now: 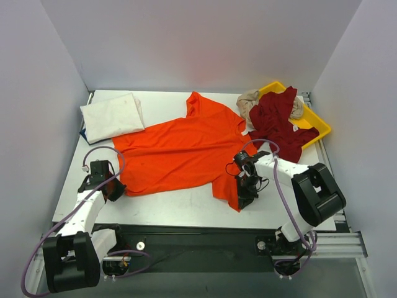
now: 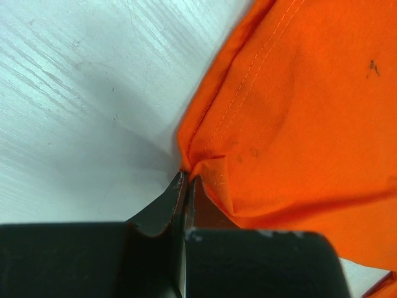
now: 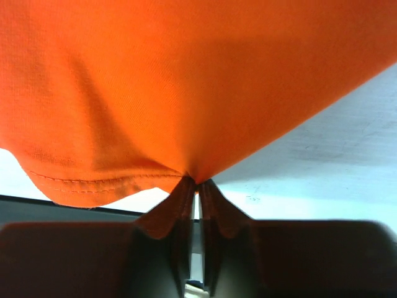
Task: Fold and stack the t-shirts
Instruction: Grap the side of the flattened tshirt closest away from the robot with both arms
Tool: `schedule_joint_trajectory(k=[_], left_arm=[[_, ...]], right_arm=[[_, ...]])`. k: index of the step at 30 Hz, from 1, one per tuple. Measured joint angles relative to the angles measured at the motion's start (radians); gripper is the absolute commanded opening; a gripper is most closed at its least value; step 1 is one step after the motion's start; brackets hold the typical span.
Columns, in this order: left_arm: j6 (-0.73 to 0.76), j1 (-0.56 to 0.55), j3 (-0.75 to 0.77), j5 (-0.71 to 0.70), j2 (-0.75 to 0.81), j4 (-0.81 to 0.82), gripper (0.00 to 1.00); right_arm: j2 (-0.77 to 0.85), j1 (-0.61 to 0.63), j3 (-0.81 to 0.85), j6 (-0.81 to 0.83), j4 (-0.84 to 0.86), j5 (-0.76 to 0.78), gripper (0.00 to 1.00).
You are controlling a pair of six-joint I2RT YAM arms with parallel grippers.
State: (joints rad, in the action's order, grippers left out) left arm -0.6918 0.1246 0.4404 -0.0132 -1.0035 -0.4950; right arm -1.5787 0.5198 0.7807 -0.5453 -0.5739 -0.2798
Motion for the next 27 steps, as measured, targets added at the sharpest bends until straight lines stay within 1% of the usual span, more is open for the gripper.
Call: schedule_joint_trajectory(k=[1,16,22,27], left_arm=[[0.001,0.0,0.0,0.0,0.0,0.002,0.0],[0.024,0.0,0.0,0.067,-0.021,0.03,0.0],[0.019,0.0,0.0,0.074,-0.019,0.023,0.0],[-0.004,0.0,0.023,0.076,0.029,-0.04,0.0]], right_arm=[[-0.003,0.0,0.002,0.002,-0.005,0.001,0.0],[0.009,0.012,0.006,0.023,-0.017,0.02,0.0],[0.079,0.012,-0.002,0.018,-0.056,0.024,0.0],[0.127,0.012,0.013,0.019,-0.119,0.026,0.0]])
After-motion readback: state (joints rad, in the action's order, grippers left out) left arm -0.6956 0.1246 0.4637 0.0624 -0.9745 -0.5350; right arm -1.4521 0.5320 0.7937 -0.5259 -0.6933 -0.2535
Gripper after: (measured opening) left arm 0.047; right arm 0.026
